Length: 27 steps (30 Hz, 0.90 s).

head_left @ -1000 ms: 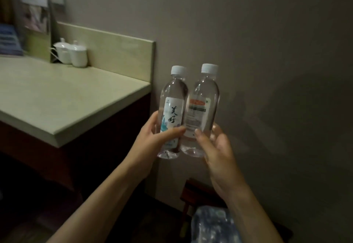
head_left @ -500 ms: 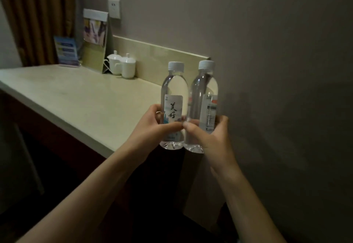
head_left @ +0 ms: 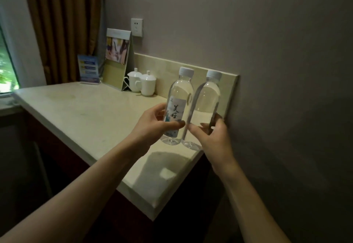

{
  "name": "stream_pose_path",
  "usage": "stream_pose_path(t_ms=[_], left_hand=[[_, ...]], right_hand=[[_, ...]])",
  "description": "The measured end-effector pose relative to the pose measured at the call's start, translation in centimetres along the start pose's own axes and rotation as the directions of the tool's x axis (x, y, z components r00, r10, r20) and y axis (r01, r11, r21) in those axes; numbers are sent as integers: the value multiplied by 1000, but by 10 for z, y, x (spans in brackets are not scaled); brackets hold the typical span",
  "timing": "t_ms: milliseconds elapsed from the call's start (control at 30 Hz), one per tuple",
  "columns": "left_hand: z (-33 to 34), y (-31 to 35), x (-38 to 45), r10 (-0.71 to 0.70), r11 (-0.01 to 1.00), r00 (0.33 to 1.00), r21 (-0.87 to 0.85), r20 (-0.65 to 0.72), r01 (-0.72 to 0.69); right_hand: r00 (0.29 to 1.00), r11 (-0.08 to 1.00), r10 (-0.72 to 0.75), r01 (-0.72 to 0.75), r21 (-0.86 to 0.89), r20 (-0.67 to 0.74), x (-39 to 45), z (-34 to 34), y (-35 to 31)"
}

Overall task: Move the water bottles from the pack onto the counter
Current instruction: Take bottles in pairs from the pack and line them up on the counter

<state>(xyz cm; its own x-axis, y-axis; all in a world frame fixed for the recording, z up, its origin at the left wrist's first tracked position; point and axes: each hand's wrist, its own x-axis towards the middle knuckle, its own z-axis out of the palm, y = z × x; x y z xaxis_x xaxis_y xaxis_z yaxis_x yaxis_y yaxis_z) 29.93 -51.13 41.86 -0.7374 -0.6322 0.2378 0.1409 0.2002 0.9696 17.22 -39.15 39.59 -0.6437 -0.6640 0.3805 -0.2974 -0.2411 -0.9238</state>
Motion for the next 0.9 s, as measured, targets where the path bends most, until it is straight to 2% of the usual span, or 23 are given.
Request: stream_pose_path(t_ms=[133,367,500,700,900], left_hand=[[-17,-9,39,-22,999,1000,38,9,21],[-40,-32,101,-7,994,999,111,32,3],[-48,-47,132,-12,994,1000,112,28,9],[-63,-71,177,-21,992,1000,121,-1,21],[-101,-95,227,-35,990,997,142,71,24]], right_hand=[[999,996,12,-15,-87,-34,43,11,11],[998,978,56,-52,-201,17,89,36,40],[995,971,52,-71,-230,-89,109,55,53],[986,961,65,-103,-255,-155,144,83,74],[968,941,110,-174,-290,-225,182,123,89]])
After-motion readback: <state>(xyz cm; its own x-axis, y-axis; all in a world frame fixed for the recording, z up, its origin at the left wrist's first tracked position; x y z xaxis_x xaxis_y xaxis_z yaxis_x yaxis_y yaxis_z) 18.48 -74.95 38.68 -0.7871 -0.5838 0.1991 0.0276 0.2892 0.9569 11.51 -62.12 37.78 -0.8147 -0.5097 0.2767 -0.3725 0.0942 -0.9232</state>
